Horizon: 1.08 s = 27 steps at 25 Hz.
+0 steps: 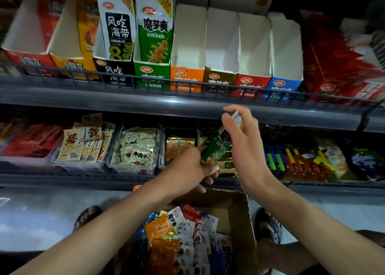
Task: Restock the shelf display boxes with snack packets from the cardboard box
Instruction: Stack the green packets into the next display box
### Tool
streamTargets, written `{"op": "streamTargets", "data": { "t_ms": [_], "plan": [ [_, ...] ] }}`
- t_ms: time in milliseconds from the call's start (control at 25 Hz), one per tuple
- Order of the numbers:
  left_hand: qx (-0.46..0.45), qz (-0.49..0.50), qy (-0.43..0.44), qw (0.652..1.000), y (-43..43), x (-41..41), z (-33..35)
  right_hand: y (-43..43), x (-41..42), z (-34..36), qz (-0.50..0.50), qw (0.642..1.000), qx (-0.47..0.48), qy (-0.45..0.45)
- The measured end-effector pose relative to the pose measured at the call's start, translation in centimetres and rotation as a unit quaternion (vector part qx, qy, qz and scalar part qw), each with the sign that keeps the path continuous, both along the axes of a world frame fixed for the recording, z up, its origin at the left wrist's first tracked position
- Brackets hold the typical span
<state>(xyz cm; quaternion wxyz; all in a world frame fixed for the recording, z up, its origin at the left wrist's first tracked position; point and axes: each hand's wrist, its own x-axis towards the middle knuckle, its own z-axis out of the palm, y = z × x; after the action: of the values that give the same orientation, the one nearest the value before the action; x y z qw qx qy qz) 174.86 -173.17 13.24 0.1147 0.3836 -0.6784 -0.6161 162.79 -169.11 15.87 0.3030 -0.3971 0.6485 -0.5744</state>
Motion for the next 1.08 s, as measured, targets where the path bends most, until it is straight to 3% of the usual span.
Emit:
{"op": "streamTargets", "data": {
  "t_ms": [480, 680, 760, 1080],
  "plan": [
    [0.046, 0.013, 0.019, 0.999, -0.4, 0.7, -0.1, -0.1, -0.6, -0.1, 0.052, 0.998, 0.027, 0.037],
    [0.196, 0.004, 0.139, 0.971, -1.7, 1.5, 2.1, -0.7, -2.8, 1.4, 0.069, 0.991, 0.028, -0.111],
    [0.226, -0.011, 0.154, 0.962, -2.1, 1.9, 2.9, -0.7, -3.1, 1.7, 0.121, 0.984, 0.055, -0.118],
    [0.192, -0.046, 0.172, 0.965, -4.5, 3.7, 5.5, -3.1, -3.0, 4.8, 0.17, 0.973, 0.024, -0.151]
  ]
}}
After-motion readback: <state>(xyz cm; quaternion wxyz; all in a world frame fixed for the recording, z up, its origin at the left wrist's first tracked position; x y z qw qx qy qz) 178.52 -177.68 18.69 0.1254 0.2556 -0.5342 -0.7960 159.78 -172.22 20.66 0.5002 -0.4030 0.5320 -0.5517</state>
